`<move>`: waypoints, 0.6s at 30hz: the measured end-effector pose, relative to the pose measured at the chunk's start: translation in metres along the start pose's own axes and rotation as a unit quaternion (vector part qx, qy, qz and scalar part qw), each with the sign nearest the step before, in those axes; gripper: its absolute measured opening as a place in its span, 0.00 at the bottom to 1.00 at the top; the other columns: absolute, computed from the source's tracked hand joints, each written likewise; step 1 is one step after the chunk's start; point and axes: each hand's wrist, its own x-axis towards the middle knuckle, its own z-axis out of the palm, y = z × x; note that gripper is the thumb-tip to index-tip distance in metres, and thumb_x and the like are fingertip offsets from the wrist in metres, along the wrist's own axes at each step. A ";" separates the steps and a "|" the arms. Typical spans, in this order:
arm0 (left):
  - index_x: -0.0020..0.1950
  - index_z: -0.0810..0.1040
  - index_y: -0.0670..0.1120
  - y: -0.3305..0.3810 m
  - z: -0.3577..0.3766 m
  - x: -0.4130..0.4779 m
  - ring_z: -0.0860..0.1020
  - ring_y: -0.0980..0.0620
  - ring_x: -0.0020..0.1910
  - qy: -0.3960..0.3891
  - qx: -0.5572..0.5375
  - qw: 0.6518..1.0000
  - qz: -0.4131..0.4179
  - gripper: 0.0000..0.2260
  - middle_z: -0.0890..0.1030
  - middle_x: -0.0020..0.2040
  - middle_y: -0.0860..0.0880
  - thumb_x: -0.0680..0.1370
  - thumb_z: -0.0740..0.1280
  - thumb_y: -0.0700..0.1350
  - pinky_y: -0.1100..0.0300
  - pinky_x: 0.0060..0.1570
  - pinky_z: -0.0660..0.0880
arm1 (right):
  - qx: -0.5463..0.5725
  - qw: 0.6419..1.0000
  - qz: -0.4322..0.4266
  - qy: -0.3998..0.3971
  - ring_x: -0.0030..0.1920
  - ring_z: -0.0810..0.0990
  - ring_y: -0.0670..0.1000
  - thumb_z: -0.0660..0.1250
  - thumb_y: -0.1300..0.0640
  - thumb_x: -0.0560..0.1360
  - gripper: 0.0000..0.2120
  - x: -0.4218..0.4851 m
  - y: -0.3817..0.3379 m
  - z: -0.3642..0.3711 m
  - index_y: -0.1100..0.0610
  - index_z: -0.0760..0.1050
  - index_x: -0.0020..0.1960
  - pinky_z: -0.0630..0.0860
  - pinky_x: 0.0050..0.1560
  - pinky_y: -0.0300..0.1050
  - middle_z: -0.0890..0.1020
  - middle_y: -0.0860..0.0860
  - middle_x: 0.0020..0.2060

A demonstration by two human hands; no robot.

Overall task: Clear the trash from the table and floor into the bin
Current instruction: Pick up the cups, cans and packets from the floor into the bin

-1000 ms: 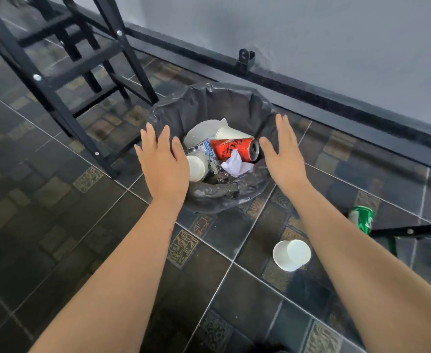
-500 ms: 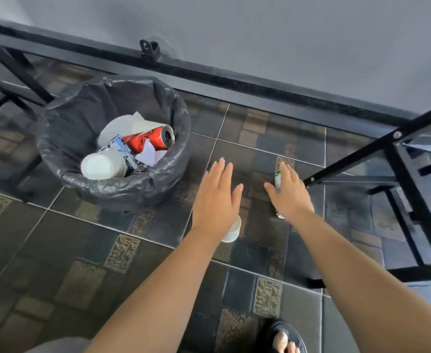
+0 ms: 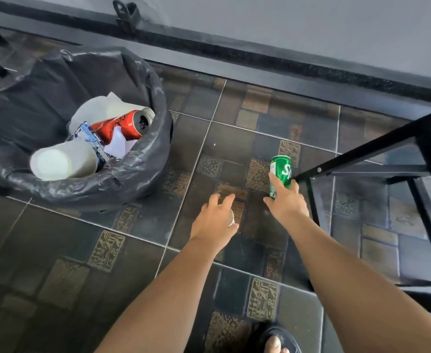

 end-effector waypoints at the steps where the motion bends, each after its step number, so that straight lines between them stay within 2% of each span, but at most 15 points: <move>1: 0.77 0.61 0.53 0.000 -0.001 0.001 0.72 0.41 0.67 0.008 0.006 1.000 0.003 0.30 0.65 0.74 0.44 0.78 0.68 0.51 0.48 0.60 0.74 | 0.009 1.000 0.001 0.001 0.66 0.69 0.65 0.61 0.49 0.80 0.30 0.002 0.000 0.002 0.38 0.51 0.77 0.71 0.62 0.59 0.54 0.60 0.76; 3: 0.75 0.64 0.51 0.000 -0.003 0.003 0.75 0.42 0.63 0.021 0.007 1.000 0.004 0.27 0.69 0.69 0.45 0.78 0.68 0.52 0.50 0.57 0.75 | 0.016 1.000 0.002 0.008 0.66 0.69 0.65 0.62 0.52 0.80 0.28 0.004 0.002 0.006 0.39 0.56 0.76 0.71 0.63 0.58 0.54 0.60 0.75; 6: 0.72 0.66 0.49 0.000 -0.009 0.004 0.76 0.43 0.62 0.061 -0.010 0.998 0.000 0.25 0.71 0.67 0.45 0.78 0.67 0.54 0.53 0.56 0.76 | 0.015 0.999 -0.031 0.037 0.63 0.69 0.64 0.62 0.56 0.79 0.28 0.004 0.007 0.006 0.40 0.59 0.75 0.71 0.63 0.59 0.57 0.60 0.74; 10: 0.68 0.67 0.47 0.004 -0.026 0.008 0.75 0.43 0.61 0.133 -0.079 0.988 -0.017 0.25 0.70 0.66 0.45 0.77 0.70 0.55 0.53 0.56 0.75 | 0.059 0.992 -0.086 0.075 0.63 0.69 0.65 0.61 0.57 0.78 0.32 0.000 -0.001 -0.006 0.36 0.53 0.76 0.71 0.63 0.59 0.59 0.59 0.74; 15: 0.67 0.71 0.47 0.013 -0.063 -0.005 0.73 0.44 0.61 0.264 -0.176 0.947 0.045 0.23 0.68 0.67 0.45 0.75 0.73 0.47 0.52 0.56 0.75 | 0.166 0.960 -0.147 0.171 0.63 0.74 0.62 0.67 0.55 0.74 0.39 -0.017 -0.031 -0.036 0.43 0.50 0.78 0.74 0.59 0.55 0.71 0.53 0.70; 18: 0.67 0.72 0.46 0.015 -0.088 -0.017 0.72 0.44 0.62 0.345 -0.207 0.911 0.093 0.24 0.68 0.66 0.45 0.73 0.75 0.44 0.50 0.56 0.78 | 0.219 0.941 -0.145 0.211 0.60 0.77 0.58 0.69 0.52 0.73 0.36 -0.028 -0.049 -0.061 0.48 0.55 0.75 0.71 0.51 0.46 0.77 0.52 0.64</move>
